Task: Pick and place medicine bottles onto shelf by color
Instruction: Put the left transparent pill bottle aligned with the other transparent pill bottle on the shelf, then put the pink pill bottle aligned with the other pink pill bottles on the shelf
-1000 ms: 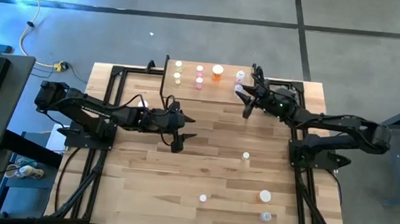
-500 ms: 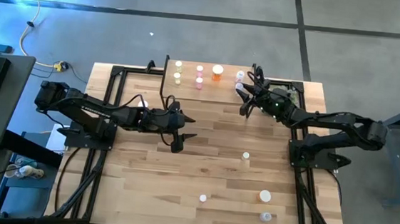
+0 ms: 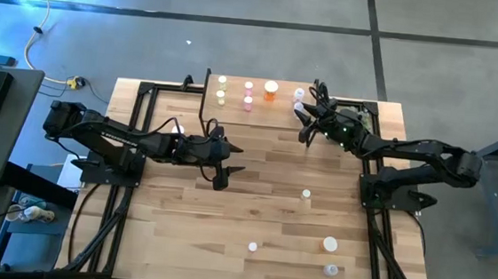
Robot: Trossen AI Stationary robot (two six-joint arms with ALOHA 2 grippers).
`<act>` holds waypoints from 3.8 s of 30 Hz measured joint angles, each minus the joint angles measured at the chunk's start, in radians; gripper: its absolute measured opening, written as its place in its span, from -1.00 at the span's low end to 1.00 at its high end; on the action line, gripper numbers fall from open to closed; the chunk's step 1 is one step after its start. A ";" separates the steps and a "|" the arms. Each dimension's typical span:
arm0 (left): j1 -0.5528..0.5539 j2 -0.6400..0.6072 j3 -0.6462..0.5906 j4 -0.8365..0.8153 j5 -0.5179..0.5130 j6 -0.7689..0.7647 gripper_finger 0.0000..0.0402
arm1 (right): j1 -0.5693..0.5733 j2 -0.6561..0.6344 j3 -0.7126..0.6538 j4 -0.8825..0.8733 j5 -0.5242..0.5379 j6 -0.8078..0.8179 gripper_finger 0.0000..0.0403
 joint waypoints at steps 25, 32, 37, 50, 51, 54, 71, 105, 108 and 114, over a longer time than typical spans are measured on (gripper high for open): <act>0.000 0.000 0.000 -0.006 0.000 0.000 0.26 | 0.003 -0.033 0.000 -0.019 0.049 -0.003 -0.10; 0.000 0.000 0.000 -0.048 0.000 0.000 0.26 | 0.003 -0.113 0.000 -0.069 0.036 -0.003 -0.10; 0.000 0.000 0.000 -0.059 0.000 0.001 0.26 | 0.035 -0.208 0.000 -0.163 0.015 -0.005 -0.10; -0.035 0.000 0.000 -0.107 0.132 0.027 0.26 | 0.301 -0.364 0.000 -0.399 0.011 -0.019 -0.10; -0.046 0.000 0.000 -0.106 0.143 0.027 0.26 | 0.325 -0.362 0.000 -0.399 0.011 -0.010 -0.10; -0.086 0.003 0.000 -0.097 0.157 0.026 0.26 | 0.393 -0.354 0.000 -0.391 0.011 0.035 -0.10; -0.363 0.219 -0.001 0.185 0.159 -0.035 0.26 | 0.548 -0.354 0.000 -0.392 0.080 0.113 -0.10; -0.406 0.647 0.191 0.443 0.205 -0.018 0.26 | 0.548 -0.353 0.000 -0.417 0.081 0.120 -0.10; -0.405 0.648 0.196 0.440 0.204 -0.018 0.26 | 0.548 -0.353 0.000 -0.421 0.081 0.120 -0.10; -0.396 0.648 0.196 0.446 0.204 -0.023 0.26 | 0.548 -0.353 0.000 -0.423 0.081 0.119 -0.10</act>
